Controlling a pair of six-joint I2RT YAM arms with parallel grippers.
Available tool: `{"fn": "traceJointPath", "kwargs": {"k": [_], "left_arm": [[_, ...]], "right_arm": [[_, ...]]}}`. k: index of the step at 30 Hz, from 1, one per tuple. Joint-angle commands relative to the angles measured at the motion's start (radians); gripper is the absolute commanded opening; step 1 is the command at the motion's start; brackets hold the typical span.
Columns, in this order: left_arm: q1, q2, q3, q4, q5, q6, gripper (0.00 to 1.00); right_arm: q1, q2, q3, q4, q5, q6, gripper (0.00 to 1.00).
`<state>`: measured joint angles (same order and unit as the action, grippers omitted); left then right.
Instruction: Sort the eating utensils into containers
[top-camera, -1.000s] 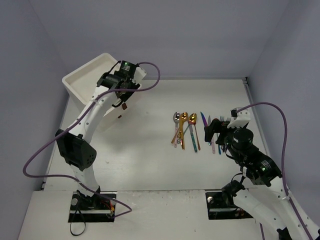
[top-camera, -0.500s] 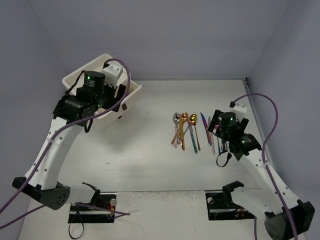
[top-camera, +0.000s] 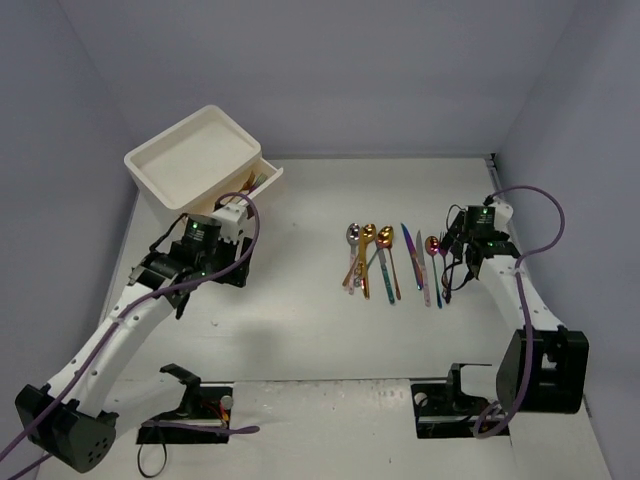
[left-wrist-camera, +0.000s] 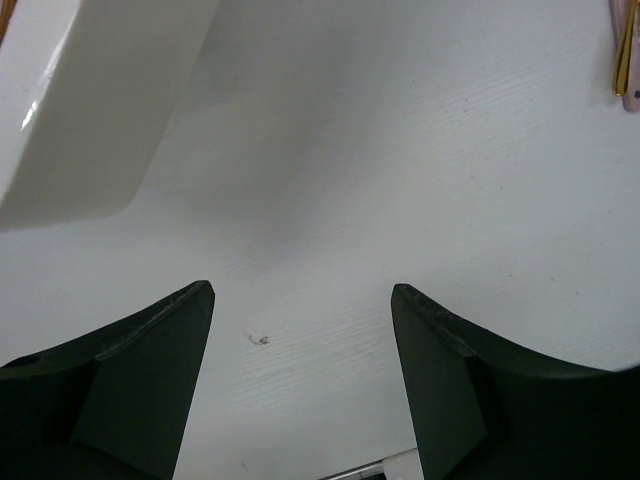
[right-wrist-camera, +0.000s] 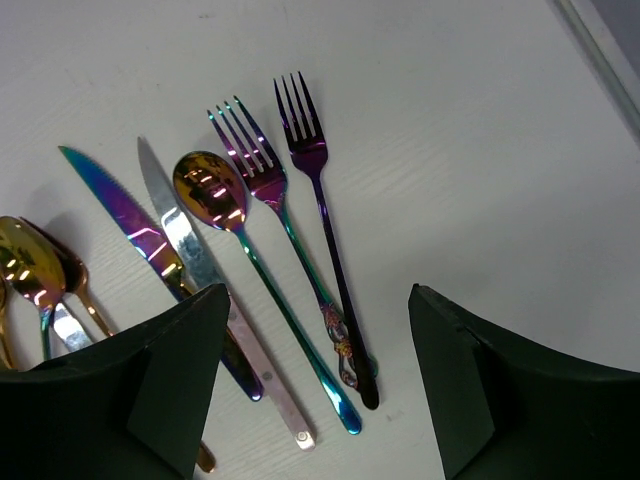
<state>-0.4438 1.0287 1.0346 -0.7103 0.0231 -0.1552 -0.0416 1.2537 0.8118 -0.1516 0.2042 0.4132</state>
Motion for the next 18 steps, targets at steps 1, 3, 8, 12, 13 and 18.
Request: {"fn": "traceJointPath", "kwargs": {"k": [1,3,8,12,13,18], "left_arm": [[0.004,-0.101,-0.013,0.135,-0.014,-0.034,0.69],[0.004,-0.107,-0.020,0.139,-0.014,-0.034,0.69],[0.005,-0.088,-0.019,0.135,-0.014,-0.029,0.69],[0.005,-0.079,-0.021,0.135,-0.012,-0.030,0.69],[0.005,-0.079,-0.023,0.136,-0.011,-0.030,0.69],[0.005,-0.073,-0.024,0.135,-0.011,-0.030,0.69]], "right_arm": [[-0.071,0.123,0.018,0.120,-0.109,-0.056,0.65],[-0.093,0.155,0.009,0.149,-0.137,-0.064,0.60],[-0.104,0.232,0.007,0.193,-0.163,-0.097,0.51],[-0.104,0.267,0.004,0.209,-0.161,-0.097,0.47],[-0.104,0.275,0.004,0.212,-0.157,-0.096,0.47],[-0.103,0.306,-0.006,0.214,-0.121,-0.094,0.42]]}}
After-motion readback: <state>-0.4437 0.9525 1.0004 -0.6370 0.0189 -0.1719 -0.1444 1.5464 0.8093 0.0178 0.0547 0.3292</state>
